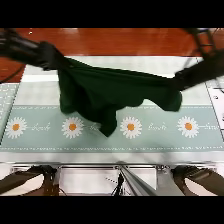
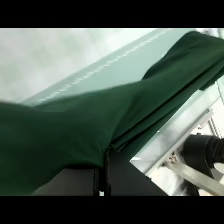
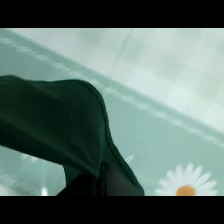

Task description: Fold the shirts.

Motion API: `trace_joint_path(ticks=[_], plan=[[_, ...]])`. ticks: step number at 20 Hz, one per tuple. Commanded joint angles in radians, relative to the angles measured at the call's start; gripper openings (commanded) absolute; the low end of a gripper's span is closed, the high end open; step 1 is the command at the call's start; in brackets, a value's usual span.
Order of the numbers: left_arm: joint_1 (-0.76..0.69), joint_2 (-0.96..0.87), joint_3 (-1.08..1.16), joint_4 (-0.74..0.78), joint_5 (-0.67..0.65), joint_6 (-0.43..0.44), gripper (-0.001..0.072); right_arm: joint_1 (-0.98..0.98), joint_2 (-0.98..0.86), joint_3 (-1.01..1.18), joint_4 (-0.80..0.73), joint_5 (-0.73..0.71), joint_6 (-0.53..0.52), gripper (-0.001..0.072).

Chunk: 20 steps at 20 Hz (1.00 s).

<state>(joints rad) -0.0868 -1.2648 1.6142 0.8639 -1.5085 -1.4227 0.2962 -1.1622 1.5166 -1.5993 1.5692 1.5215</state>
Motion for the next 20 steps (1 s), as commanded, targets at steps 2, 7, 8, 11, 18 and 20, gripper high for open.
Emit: trace_joint_path(ticks=[2,7,8,11,18,20], plan=[[-0.007,-0.311,0.002,0.008,0.096,0.070,0.0026,-0.111,-0.261,-0.002,0.133,-0.228,-0.069,0.0019],[-0.012,-0.494,0.003,-0.015,0.174,0.077,0.0027,-0.230,-0.390,-0.002,0.297,-0.291,-0.095,0.0020],[-0.011,-0.506,0.003,-0.032,0.194,0.081,0.0028,-0.250,-0.406,-0.002,0.319,-0.289,-0.095,0.0020],[0.008,-0.509,0.014,-0.069,0.137,0.158,0.0333,-0.284,-0.418,-0.002,0.377,-0.284,-0.123,0.0020],[0.213,-0.451,-0.035,-0.068,-0.174,0.056,0.0348,-0.290,-0.417,-0.002,0.389,-0.222,-0.152,0.0020],[0.200,-0.428,-0.155,-0.071,-0.146,0.056,0.0450,-0.290,-0.417,-0.002,0.389,-0.224,-0.164,0.0021]])
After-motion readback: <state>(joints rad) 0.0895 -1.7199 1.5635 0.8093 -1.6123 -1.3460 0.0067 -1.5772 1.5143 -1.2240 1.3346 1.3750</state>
